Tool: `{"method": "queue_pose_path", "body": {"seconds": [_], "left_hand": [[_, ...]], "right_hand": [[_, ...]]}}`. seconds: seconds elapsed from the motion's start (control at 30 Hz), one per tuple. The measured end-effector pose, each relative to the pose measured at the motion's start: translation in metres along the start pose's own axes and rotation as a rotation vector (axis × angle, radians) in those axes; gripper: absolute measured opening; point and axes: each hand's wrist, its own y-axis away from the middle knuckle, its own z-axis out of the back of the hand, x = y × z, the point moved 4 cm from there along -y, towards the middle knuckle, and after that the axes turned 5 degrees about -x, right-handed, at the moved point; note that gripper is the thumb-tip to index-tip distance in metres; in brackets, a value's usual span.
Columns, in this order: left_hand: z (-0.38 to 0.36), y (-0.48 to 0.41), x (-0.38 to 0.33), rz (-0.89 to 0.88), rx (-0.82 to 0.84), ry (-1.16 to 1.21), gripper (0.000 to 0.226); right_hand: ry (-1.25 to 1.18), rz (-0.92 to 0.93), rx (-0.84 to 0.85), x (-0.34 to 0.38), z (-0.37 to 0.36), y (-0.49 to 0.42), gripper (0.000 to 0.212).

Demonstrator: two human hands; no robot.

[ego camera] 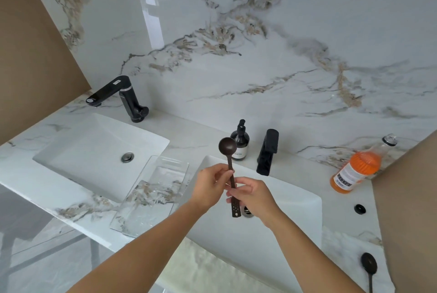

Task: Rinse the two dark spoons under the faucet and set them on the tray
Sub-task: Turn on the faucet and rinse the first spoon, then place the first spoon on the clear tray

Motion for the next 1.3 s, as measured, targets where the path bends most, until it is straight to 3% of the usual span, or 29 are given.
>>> {"method": "queue_pose_path", "body": {"seconds": [0.1, 0.2, 0.3, 0.43, 0.57, 0.77, 0.9, 1.03, 1.2, 1.3], "left_hand": [[0.029, -0.011, 0.018, 0.097, 0.063, 0.08, 0.014], [0.074, -0.024, 0.041, 0.192, 0.098, 0.107, 0.025], [0.127, -0.033, 0.071, 0.335, 0.073, 0.164, 0.022], [0.183, -0.037, 0.113, 0.48, 0.083, -0.031, 0.004], [0.203, -0.035, 0.14, 0.6, 0.248, -0.29, 0.017], [0.193, -0.029, 0.161, 0.607, 0.329, -0.555, 0.023], [0.183, -0.03, 0.167, 0.553, 0.358, -0.714, 0.013], [0.178, -0.032, 0.177, 0.557, 0.299, -0.753, 0.023], [0.178, -0.033, 0.179, 0.51, 0.277, -0.802, 0.005], [0.177, -0.033, 0.178, 0.51, 0.277, -0.824, 0.01]], "right_hand": [[-0.043, -0.072, -0.069, 0.001, -0.035, -0.008, 0.015], [-0.078, -0.155, -0.086, 0.001, -0.088, -0.018, 0.009], [0.009, -0.207, -0.121, -0.001, -0.15, -0.034, 0.019], [0.283, -0.241, -0.117, -0.007, -0.219, -0.051, 0.03], [0.463, -0.33, -0.055, -0.022, -0.259, -0.056, 0.028], [0.567, -0.393, -0.127, -0.048, -0.28, -0.062, 0.022], [0.521, -0.459, -0.152, -0.058, -0.286, -0.062, 0.013], [0.63, -0.443, -0.16, -0.066, -0.284, -0.066, 0.035], [0.671, -0.429, -0.104, -0.071, -0.284, -0.067, 0.037], [0.708, -0.406, -0.055, -0.066, -0.284, -0.064, 0.038]]}}
